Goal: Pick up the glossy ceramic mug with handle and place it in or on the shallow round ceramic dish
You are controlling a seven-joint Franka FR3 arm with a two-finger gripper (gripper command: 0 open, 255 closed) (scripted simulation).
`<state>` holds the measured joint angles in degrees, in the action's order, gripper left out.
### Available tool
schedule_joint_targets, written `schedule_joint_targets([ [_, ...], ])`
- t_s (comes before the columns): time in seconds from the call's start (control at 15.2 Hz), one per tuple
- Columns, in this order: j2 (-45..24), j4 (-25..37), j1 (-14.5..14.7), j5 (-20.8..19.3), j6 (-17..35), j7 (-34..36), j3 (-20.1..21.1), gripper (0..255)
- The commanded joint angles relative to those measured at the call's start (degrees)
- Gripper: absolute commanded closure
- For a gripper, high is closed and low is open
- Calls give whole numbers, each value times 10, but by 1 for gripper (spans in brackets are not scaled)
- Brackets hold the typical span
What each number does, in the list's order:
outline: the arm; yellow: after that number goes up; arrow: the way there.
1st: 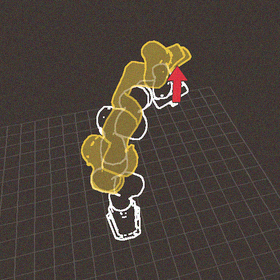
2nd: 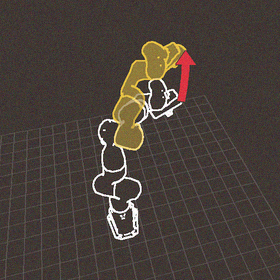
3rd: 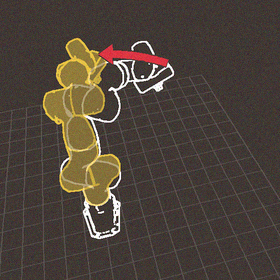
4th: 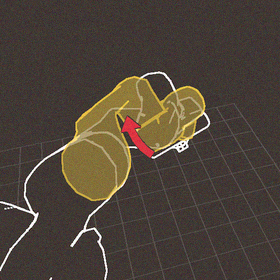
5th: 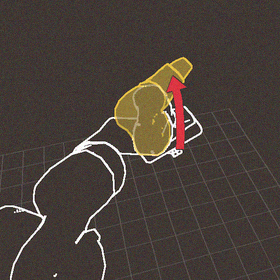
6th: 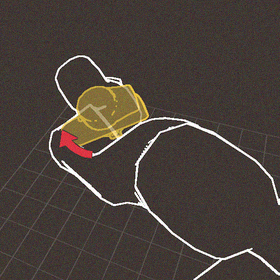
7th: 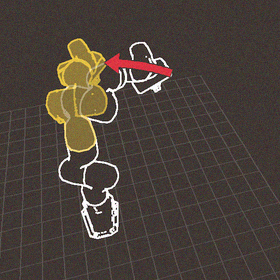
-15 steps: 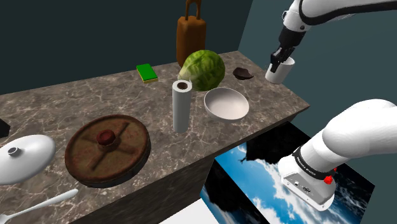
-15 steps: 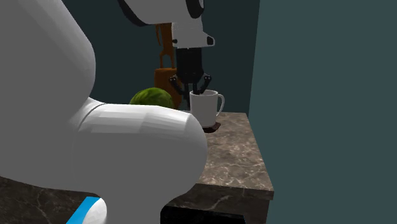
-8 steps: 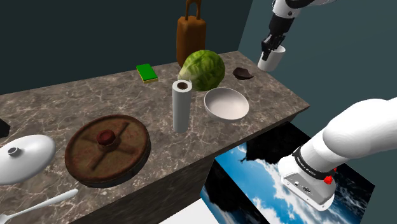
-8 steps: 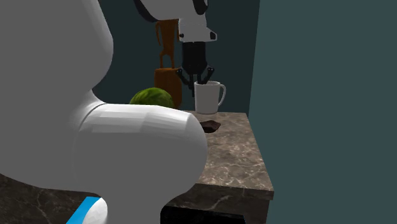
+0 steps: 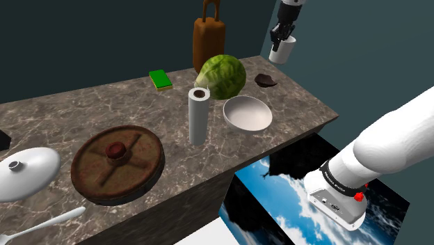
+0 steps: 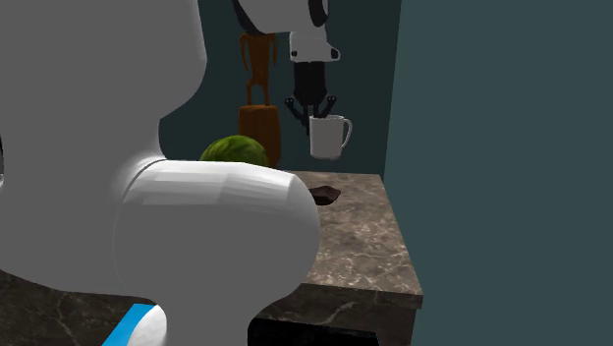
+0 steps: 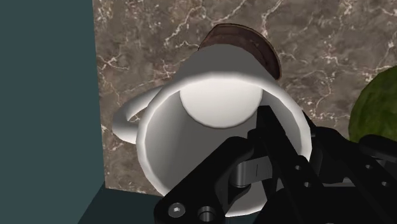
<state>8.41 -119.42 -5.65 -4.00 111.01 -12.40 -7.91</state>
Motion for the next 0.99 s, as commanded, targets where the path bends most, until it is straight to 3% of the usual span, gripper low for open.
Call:
schedule_joint_targets([
  [0.0,-26,23,0,3,3,-3,-1,255],
  [0.92,-59,-51,-1,5,110,-1,-3,255],
])
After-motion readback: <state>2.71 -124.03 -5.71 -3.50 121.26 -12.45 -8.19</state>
